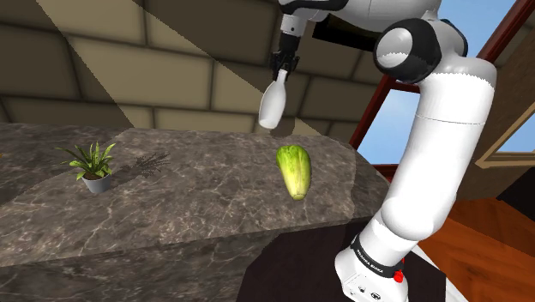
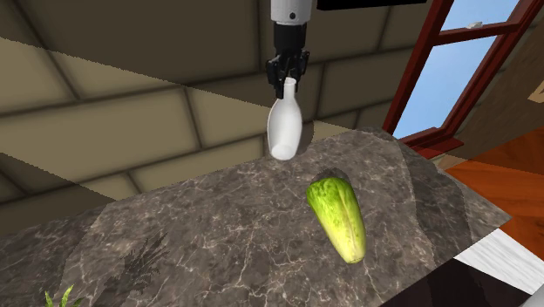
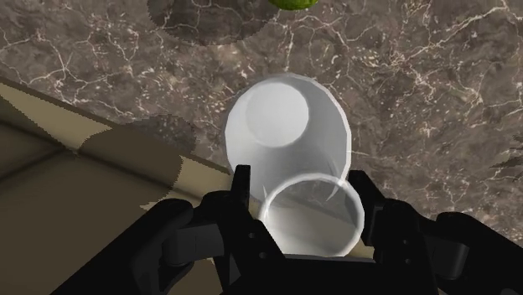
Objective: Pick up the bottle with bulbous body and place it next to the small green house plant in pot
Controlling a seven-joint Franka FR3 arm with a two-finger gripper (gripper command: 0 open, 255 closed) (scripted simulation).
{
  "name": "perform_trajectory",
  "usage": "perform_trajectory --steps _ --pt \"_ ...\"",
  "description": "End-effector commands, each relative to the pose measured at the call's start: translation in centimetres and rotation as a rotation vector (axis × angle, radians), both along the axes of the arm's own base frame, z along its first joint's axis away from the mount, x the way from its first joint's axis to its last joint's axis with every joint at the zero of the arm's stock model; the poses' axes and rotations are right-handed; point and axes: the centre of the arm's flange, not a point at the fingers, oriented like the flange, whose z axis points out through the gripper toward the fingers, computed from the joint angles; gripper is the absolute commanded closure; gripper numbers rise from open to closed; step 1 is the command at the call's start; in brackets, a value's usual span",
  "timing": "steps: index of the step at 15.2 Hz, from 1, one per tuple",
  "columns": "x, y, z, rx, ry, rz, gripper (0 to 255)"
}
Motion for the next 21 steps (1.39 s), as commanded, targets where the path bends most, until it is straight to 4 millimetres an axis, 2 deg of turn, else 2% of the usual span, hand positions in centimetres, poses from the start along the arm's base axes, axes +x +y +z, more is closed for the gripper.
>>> perform_trajectory --steps 1,18,21 --pt "-0.1 0.1 1.2 0.0 0.0 0.0 255" --pt "-0.1 0.1 10.1 0.0 0.0 0.0 255" --pt "-0.5 4.1 10.1 0.0 0.0 0.0 255"
